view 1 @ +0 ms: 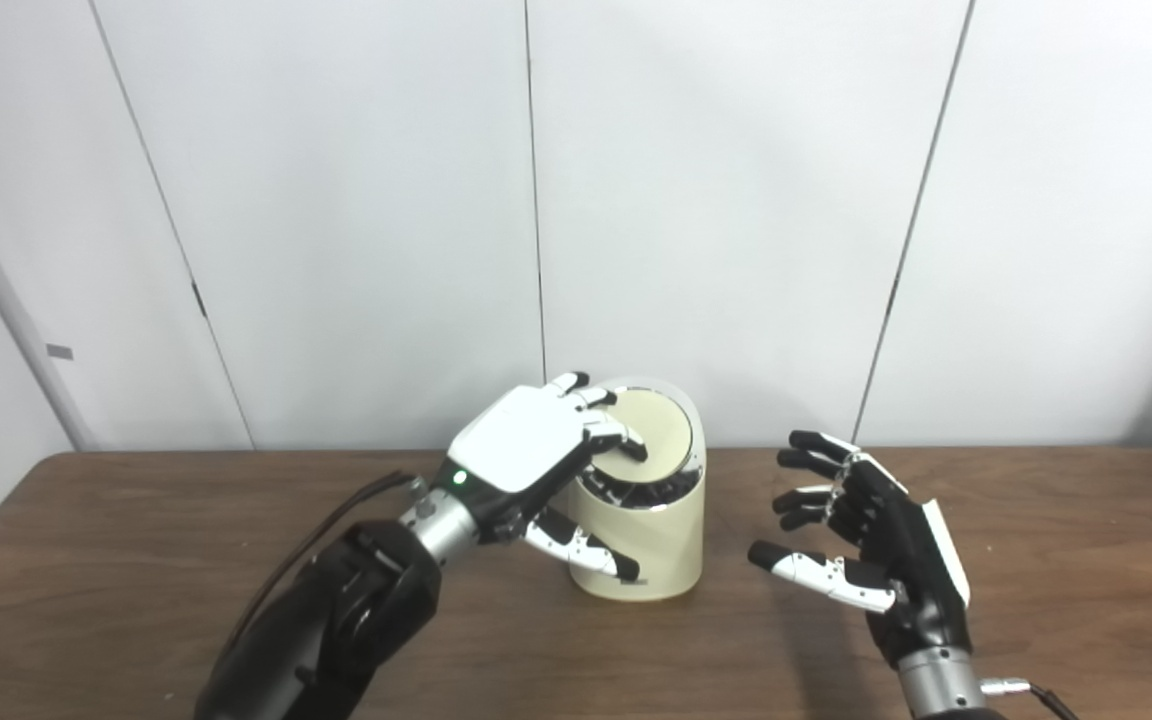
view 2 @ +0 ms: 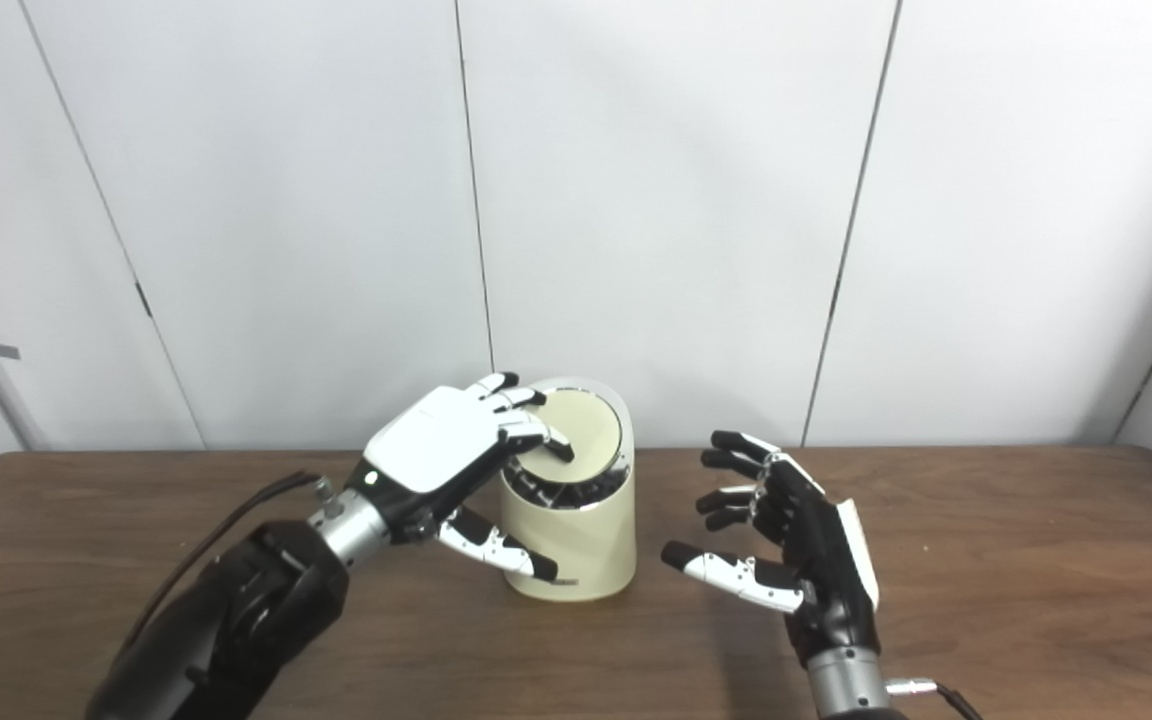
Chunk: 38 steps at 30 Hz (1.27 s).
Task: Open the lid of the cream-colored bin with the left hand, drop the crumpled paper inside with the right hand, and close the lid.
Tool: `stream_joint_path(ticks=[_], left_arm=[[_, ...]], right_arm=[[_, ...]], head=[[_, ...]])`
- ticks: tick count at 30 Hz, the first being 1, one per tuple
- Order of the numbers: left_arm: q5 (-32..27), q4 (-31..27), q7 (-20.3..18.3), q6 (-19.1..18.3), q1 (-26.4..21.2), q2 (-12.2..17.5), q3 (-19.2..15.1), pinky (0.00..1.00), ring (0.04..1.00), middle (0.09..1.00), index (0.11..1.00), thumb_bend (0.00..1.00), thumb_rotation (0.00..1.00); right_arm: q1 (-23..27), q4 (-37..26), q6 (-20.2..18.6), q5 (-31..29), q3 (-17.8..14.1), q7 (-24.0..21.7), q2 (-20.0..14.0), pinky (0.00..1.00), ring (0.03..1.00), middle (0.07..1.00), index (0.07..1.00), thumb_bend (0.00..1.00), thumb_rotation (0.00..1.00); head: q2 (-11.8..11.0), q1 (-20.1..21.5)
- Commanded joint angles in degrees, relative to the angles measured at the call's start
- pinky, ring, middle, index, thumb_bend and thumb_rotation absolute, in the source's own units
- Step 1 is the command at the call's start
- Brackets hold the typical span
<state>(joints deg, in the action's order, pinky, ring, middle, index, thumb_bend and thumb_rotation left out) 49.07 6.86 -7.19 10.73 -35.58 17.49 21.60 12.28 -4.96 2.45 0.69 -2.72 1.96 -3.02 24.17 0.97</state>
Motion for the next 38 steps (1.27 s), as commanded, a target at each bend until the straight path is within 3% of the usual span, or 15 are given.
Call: stream_joint_path(ticks=[1, 4, 5, 10, 14, 17, 21, 30, 35, 38], left_arm=[[-1.0, 0.9, 4.3, 0.6, -1.6, 0.3, -2.4, 0.92, 0.916, 0.807, 0.814, 0.82, 0.50], [-3.2, 1.5, 7.9, 2.1, -1.1, -1.1, -4.9, 0.95, 0.958, 0.896, 0.908, 0.78, 0.50], [-5.2, 1.8, 8.3, 2.7, -0.9, -1.7, -6.0, 0.91, 0.957, 0.924, 0.938, 0.77, 0.47], [-12.8, 2.4, 8.7, 4.1, -0.5, -3.2, -9.3, 0.82, 0.924, 0.941, 0.955, 0.74, 0.45], [-24.9, 1.6, 6.8, 2.9, 1.7, -6.2, -13.4, 0.82, 0.931, 0.957, 0.957, 0.75, 0.41], [-33.0, 1.3, 4.9, 2.8, 3.2, -8.0, -15.7, 0.76, 0.917, 0.969, 0.946, 0.76, 0.37], [-41.0, -0.4, 2.0, 0.8, 5.8, -9.0, -17.7, 0.73, 0.905, 0.939, 0.929, 0.79, 0.44], [-46.0, -2.9, 2.2, -1.7, 11.6, -10.4, -20.4, 0.80, 0.848, 0.883, 0.940, 0.81, 0.55], [-48.2, -1.2, 2.3, -0.2, 15.4, -11.3, -21.6, 0.67, 0.813, 0.870, 0.950, 0.77, 0.48], [-48.8, 0.6, 1.9, 1.4, 16.6, -11.3, -21.9, 0.65, 0.813, 0.880, 0.966, 0.76, 0.48]], right_arm=[[1.9, -0.6, 1.7, -0.2, -0.1, 0.0, 0.1, 0.47, 0.543, 0.703, 0.719, 0.72, 0.06], [1.9, -0.5, 2.0, -0.5, -0.2, -0.1, 0.0, 0.46, 0.539, 0.707, 0.722, 0.73, 0.06], [1.9, -0.4, 2.1, -0.6, -0.2, -0.2, -0.1, 0.46, 0.538, 0.708, 0.723, 0.73, 0.06], [1.9, -0.3, 2.0, -1.2, -0.4, -0.3, -0.2, 0.46, 0.538, 0.706, 0.722, 0.73, 0.05], [1.9, -0.4, 1.9, -0.8, -0.5, -0.1, -0.3, 0.47, 0.539, 0.703, 0.725, 0.73, 0.04], [1.9, -0.2, 2.1, -0.9, -0.8, -0.1, -0.4, 0.48, 0.542, 0.702, 0.723, 0.73, 0.03], [1.9, 0.1, 2.5, -1.2, -0.9, -0.4, -0.7, 0.49, 0.543, 0.703, 0.727, 0.72, 0.02], [2.0, 0.3, 2.2, -1.3, -1.1, -0.2, -1.1, 0.47, 0.536, 0.696, 0.722, 0.74, 0.04], [2.1, 1.1, 2.9, -1.9, -1.2, -0.5, -1.4, 0.49, 0.538, 0.700, 0.725, 0.74, 0.02], [2.2, 1.5, 3.3, -2.1, -1.3, -0.6, -1.6, 0.47, 0.529, 0.699, 0.724, 0.74, 0.01]], head=[[0.1, 0.0], [0.0, 0.0], [-0.1, -0.1], [-0.2, -0.3], [-0.1, -0.5], [0.0, -0.6], [0.2, -0.8], [0.4, -1.2], [0.5, -1.2], [0.4, -1.4]])
